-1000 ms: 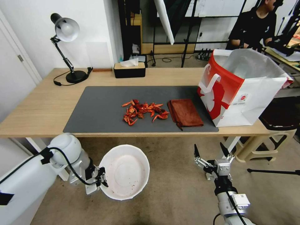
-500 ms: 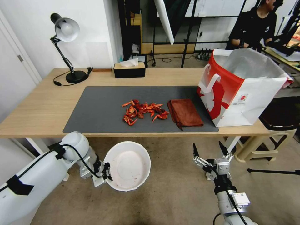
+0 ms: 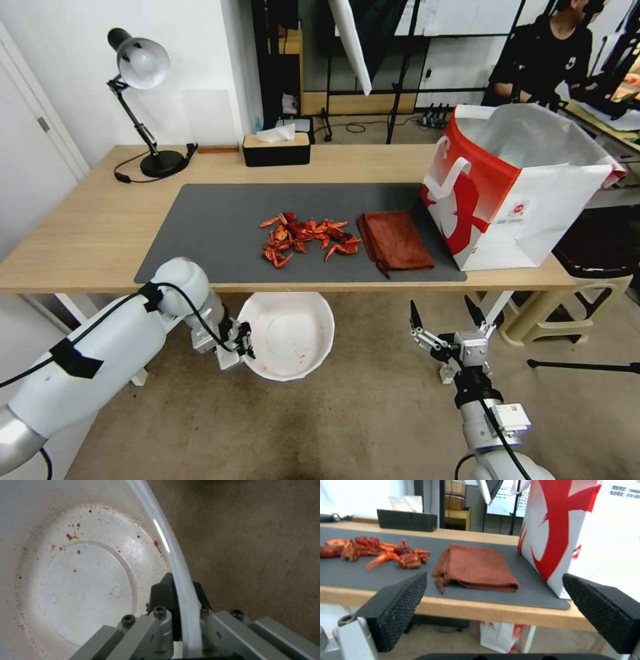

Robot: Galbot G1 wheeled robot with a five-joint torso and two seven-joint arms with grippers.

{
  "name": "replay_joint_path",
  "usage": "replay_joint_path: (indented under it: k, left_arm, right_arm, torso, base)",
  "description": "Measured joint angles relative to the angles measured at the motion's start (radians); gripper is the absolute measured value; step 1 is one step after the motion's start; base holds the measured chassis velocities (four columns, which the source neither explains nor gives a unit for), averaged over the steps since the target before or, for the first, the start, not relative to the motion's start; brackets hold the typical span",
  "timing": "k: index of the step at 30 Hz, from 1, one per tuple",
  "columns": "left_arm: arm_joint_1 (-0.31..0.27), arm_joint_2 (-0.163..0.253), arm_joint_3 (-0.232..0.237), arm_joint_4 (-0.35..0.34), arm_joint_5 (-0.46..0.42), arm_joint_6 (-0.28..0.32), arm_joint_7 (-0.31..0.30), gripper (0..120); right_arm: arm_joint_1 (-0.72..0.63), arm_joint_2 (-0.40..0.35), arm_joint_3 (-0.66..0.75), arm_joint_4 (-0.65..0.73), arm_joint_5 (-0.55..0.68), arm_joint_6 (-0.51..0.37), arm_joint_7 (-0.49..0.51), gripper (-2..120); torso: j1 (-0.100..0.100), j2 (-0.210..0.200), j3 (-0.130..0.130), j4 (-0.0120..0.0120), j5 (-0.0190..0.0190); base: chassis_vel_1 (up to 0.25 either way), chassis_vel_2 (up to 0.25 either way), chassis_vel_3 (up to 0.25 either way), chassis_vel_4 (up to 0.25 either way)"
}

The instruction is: Sweep shrimp from table into container with towel, then put container into takeout bag.

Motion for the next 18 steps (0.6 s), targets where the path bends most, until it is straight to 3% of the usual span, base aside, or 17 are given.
replay_joint_path:
  k: [10,18]
  left_arm:
    - [-0.071,-0.025,0.057,0.01,0.01,0.0,-0.016,0]
    - [-0.115,-0.037,0.116,0.013,0.015,-0.007,-0.04,0]
  right_arm:
    - [0.022,-0.004,-0.004,0.003,0.018,-0.021,0.0,100]
    - [0.144,-0.035,-0.017,-0.002,0.105,-0.082,-0.002,100]
  torso:
    - [0.0,0.0,0.0,-0.0002,0.0]
    - [0.0,0.0,0.0,0.0003,0.0001]
  base:
    - [0.0,0.0,0.0,0.0]
    - [0.0,0.0,0.0,0.0]
